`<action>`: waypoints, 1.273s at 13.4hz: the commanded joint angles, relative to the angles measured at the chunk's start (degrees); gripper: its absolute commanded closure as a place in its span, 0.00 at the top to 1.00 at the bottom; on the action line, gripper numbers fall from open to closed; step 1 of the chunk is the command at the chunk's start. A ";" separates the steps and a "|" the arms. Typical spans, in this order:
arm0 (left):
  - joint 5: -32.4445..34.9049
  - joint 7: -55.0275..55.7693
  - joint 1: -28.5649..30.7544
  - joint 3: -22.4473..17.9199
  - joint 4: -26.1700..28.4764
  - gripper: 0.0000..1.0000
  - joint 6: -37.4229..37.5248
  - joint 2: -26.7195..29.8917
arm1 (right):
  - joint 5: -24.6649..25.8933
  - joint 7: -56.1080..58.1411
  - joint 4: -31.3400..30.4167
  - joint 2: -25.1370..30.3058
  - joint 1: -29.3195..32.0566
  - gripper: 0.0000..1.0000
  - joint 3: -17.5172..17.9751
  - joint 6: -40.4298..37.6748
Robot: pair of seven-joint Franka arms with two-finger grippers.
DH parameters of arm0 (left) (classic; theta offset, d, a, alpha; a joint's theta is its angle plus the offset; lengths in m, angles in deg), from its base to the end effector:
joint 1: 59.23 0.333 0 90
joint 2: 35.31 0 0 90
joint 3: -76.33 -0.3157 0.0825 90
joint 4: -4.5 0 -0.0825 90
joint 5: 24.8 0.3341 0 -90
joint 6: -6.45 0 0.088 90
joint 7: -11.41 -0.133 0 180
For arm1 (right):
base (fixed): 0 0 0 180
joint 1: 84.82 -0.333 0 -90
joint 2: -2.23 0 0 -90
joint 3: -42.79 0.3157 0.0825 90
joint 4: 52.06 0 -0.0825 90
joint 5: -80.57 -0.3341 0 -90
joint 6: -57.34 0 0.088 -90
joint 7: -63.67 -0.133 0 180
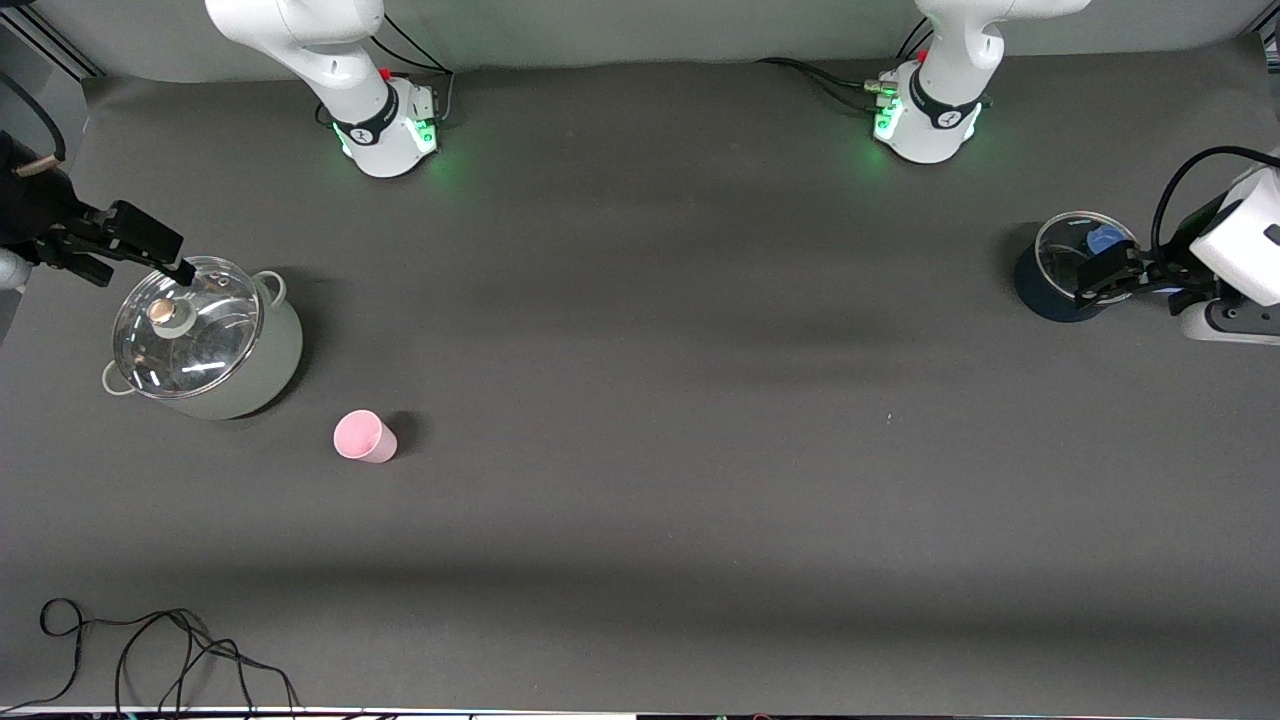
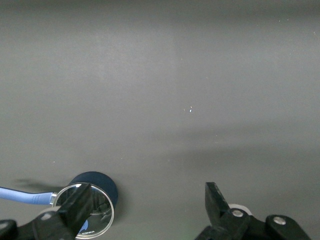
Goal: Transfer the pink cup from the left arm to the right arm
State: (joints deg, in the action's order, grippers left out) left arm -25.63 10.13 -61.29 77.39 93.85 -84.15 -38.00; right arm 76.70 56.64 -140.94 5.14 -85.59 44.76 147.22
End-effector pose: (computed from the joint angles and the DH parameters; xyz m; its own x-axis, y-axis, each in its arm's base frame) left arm 0.5178 -0.0299 0.5799 0.9968 -0.0765 -0.0248 -0.0762 -0.9970 0.0159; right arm 0.4897 0.0329 0.6318 0.9954 -0.0744 0.0596 -0.0700 -0.9948 -0.0734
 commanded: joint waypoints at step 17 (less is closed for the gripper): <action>0.30 0.40 -0.32 0.09 -0.49 1.00 -0.54 0.24 | -0.35 -0.18 0.72 -2.38 -1.96 1.00 -2.49 2.84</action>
State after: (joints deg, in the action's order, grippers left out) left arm -25.63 10.14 -61.31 77.45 93.84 -84.44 -38.01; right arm 76.70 56.64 -141.09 2.98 -86.56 43.01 149.64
